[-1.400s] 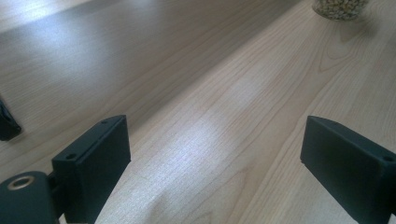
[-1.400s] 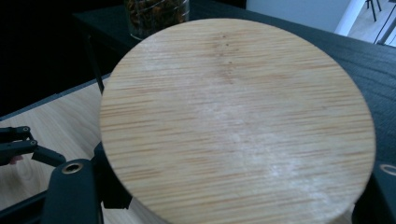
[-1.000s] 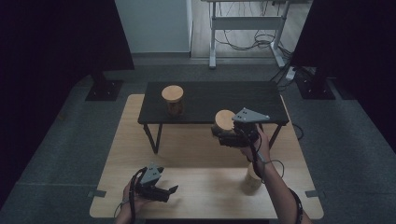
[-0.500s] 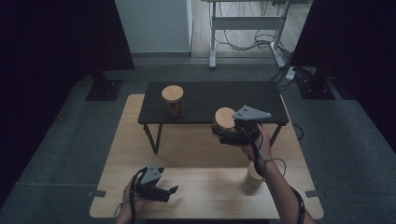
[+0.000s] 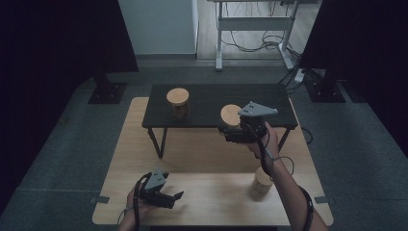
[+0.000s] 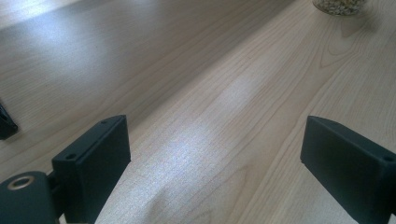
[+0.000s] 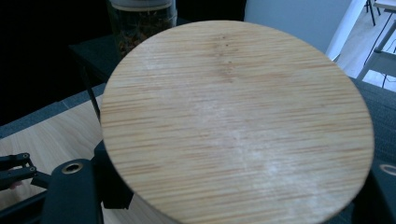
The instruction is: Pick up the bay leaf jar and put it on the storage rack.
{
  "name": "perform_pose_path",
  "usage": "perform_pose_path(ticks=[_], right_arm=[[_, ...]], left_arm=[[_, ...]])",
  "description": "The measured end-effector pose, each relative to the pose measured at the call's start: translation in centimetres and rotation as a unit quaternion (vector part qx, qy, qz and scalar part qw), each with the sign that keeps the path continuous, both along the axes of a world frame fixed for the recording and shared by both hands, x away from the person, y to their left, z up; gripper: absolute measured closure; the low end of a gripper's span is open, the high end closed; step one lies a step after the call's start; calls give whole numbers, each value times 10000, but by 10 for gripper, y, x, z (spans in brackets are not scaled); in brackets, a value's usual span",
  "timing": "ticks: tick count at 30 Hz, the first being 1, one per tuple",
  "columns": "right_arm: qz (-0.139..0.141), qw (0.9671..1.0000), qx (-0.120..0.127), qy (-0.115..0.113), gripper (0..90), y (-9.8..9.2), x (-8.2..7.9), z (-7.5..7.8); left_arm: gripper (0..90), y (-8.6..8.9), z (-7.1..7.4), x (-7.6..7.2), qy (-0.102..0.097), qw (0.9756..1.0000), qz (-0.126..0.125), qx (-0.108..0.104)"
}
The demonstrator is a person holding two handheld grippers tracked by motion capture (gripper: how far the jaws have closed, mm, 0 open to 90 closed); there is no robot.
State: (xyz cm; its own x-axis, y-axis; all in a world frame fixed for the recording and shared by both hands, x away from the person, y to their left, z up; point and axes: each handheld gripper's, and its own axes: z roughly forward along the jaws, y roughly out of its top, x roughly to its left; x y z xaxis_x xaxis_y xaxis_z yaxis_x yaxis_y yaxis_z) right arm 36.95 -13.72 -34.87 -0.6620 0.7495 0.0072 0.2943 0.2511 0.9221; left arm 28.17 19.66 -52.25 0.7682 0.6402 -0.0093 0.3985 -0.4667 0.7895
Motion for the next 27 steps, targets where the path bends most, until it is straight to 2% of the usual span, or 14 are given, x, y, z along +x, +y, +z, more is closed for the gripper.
perform_pose_path(ticks=[9,25,27], right_arm=[[-39,10000,19,-45,251,2,11,2],[-11,9997,-125,-217,251,6,34,6],[-16,9997,-51,-232,251,4,37,7]], left_arm=[[81,1,0,1,7,10000,23,-10],[81,3,-2,2,36,10000,53,-7],[82,3,-2,2,36,10000,51,-12]])
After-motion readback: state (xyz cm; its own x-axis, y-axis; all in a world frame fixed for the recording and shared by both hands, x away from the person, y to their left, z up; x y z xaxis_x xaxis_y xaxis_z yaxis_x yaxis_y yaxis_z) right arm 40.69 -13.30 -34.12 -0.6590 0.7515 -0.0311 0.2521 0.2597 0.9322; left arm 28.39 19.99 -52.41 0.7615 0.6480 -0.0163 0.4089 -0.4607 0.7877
